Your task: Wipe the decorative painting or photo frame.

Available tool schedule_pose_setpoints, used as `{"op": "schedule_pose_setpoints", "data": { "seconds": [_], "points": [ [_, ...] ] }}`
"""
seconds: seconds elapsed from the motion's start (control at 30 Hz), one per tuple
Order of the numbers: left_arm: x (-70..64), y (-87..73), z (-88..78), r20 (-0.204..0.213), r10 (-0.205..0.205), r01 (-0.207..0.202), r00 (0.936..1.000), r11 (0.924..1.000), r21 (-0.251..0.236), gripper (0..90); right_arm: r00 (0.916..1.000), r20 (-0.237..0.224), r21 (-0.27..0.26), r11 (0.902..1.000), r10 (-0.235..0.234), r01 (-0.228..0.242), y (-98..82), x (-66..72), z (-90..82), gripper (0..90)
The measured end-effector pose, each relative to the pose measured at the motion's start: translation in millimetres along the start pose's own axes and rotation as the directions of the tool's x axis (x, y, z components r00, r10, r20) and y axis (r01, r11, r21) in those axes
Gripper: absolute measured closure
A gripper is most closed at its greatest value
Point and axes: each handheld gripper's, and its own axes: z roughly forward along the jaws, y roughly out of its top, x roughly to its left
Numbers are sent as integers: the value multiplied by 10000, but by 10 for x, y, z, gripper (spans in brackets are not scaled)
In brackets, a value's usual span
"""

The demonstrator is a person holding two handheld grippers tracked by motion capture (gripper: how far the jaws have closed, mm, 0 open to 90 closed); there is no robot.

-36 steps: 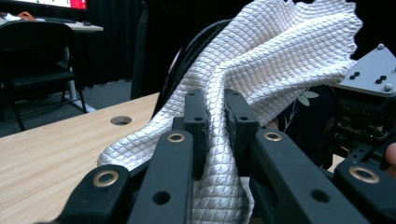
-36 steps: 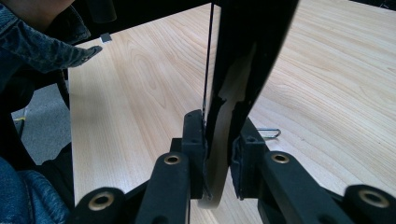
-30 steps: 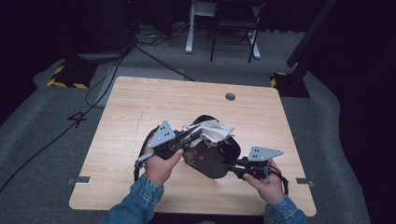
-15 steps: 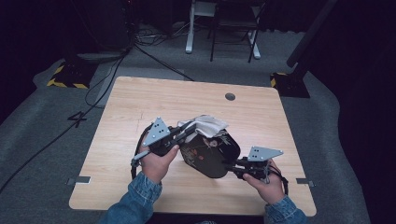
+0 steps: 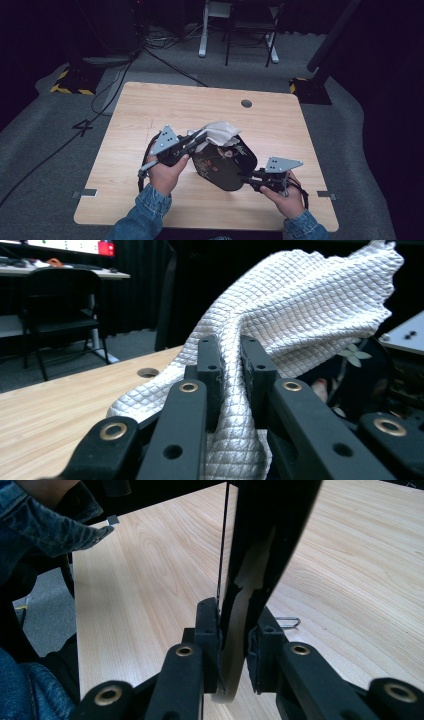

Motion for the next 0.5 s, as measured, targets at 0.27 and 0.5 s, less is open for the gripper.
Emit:
{"op": "schedule_pose_setpoints", "data": {
  "seconds": [0.27, 0.5],
  "points": [
    [-172, -48, 120, 663, 50, -70, 9978, 9995, 302, 816, 10000, 41, 17, 10000, -5, 5, 1, 7, 3, 787],
    [-199, -62, 132, 672, 217, -244, 9975, 9990, 387, 816, 10000, 46, 6, 10000, -6, 6, 0, 8, 4, 787]
  ]
}}
